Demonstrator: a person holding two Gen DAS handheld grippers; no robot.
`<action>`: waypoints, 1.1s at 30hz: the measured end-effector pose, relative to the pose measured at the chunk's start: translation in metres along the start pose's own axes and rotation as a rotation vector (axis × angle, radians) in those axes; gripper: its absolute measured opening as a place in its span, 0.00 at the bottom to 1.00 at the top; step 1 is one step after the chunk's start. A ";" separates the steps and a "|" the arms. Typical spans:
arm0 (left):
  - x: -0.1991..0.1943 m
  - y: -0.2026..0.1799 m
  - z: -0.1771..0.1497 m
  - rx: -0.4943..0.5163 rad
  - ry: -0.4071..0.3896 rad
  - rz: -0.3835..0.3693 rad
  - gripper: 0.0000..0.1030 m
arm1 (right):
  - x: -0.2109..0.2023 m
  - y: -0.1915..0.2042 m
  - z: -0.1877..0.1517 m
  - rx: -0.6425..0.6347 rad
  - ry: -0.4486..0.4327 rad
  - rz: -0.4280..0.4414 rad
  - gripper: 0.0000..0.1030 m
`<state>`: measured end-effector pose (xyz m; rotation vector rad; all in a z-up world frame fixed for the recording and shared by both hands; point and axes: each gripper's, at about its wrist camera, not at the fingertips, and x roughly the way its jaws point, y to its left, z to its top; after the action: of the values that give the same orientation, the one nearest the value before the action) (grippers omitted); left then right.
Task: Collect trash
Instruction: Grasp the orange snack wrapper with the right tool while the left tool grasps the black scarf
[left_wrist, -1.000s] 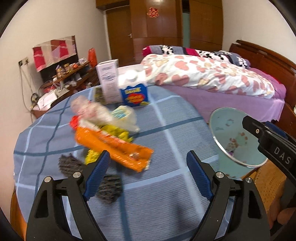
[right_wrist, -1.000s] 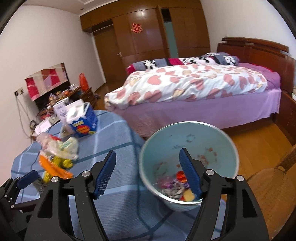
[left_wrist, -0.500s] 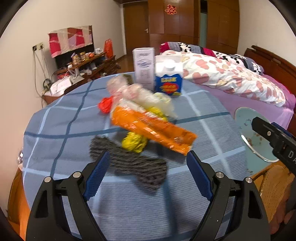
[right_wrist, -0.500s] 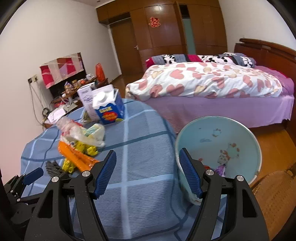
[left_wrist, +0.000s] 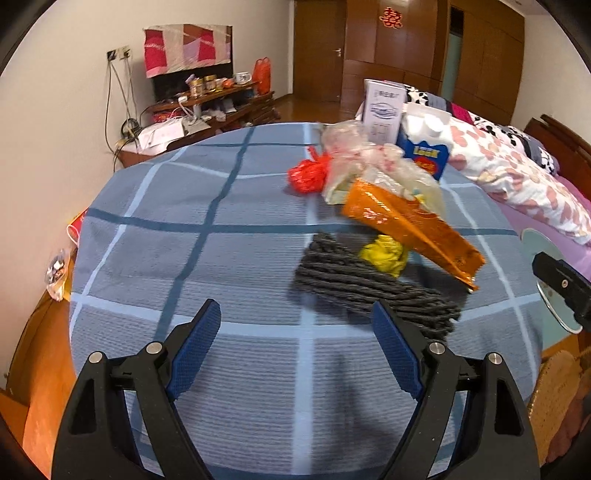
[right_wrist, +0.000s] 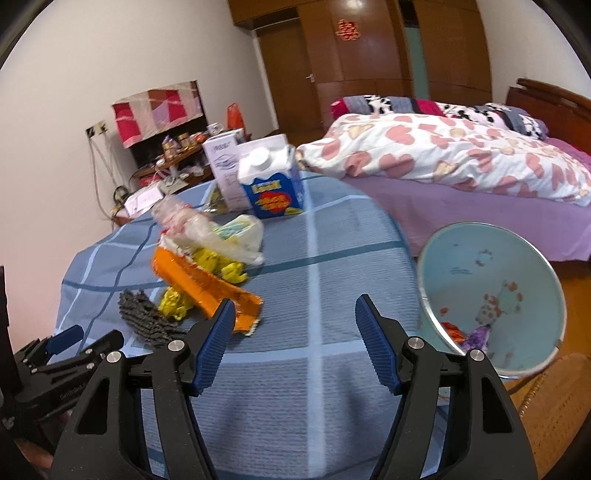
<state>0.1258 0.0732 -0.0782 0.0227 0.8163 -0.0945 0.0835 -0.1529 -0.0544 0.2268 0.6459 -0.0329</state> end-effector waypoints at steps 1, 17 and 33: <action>0.000 0.002 0.000 -0.001 0.000 -0.001 0.79 | 0.003 0.002 0.000 -0.008 0.005 0.010 0.63; 0.018 0.004 0.011 -0.017 0.017 -0.002 0.78 | 0.075 0.037 0.014 -0.138 0.158 0.140 0.39; 0.014 -0.009 0.011 -0.017 0.017 -0.013 0.77 | 0.043 0.041 0.002 -0.215 0.119 0.249 0.04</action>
<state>0.1419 0.0624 -0.0806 0.0022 0.8343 -0.1003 0.1236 -0.1122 -0.0705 0.1009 0.7298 0.2899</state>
